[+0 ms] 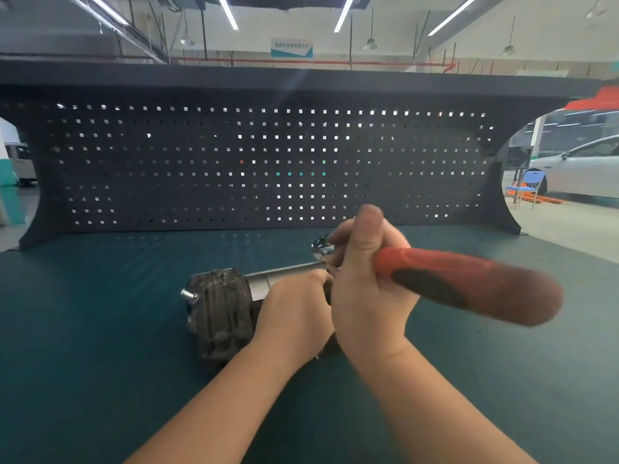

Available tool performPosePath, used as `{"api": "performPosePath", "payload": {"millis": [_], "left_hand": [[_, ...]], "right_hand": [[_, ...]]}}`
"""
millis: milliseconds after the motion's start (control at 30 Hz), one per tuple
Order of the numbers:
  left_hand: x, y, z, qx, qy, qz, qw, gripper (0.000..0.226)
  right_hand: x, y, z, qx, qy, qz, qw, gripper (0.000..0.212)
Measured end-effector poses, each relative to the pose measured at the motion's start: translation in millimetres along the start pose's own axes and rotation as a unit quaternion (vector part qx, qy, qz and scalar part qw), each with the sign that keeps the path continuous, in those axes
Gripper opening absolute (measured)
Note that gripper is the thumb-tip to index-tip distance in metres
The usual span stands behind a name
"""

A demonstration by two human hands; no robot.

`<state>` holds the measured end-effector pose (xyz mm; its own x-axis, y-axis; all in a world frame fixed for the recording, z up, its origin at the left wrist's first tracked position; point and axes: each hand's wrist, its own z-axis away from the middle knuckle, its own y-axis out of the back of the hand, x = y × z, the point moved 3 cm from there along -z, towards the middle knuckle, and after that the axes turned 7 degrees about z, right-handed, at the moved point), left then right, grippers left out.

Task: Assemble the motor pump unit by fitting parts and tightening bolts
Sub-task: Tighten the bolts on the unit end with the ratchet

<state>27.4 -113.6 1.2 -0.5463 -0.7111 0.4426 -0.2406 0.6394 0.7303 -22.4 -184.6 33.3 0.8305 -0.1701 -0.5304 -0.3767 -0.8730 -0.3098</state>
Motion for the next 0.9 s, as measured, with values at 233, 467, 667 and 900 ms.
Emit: {"api": "performPosePath", "payload": {"millis": [233,467,667,900], "left_hand": [[-13.6,15.7,-3.6,-0.09,0.077,0.111,0.987,0.055],[-20.2,23.2,1.2,-0.104,0.045,0.356,0.928,0.025],[-21.8,16.1,-5.9,-0.06,0.061,0.471,0.878,0.041],[-19.6,13.9,-4.4,-0.069,0.059,0.483,0.871,0.026]], "right_hand": [[35.8,31.2,-37.0,0.175,-0.303,-0.163,0.923,0.052],[43.3,29.0,-32.6,0.196,-0.385,-0.286,0.855,0.033],[42.9,26.6,-32.7,0.191,-0.384,-0.296,0.853,0.035],[41.7,25.0,-35.1,0.145,-0.318,-0.247,0.904,0.055]]}}
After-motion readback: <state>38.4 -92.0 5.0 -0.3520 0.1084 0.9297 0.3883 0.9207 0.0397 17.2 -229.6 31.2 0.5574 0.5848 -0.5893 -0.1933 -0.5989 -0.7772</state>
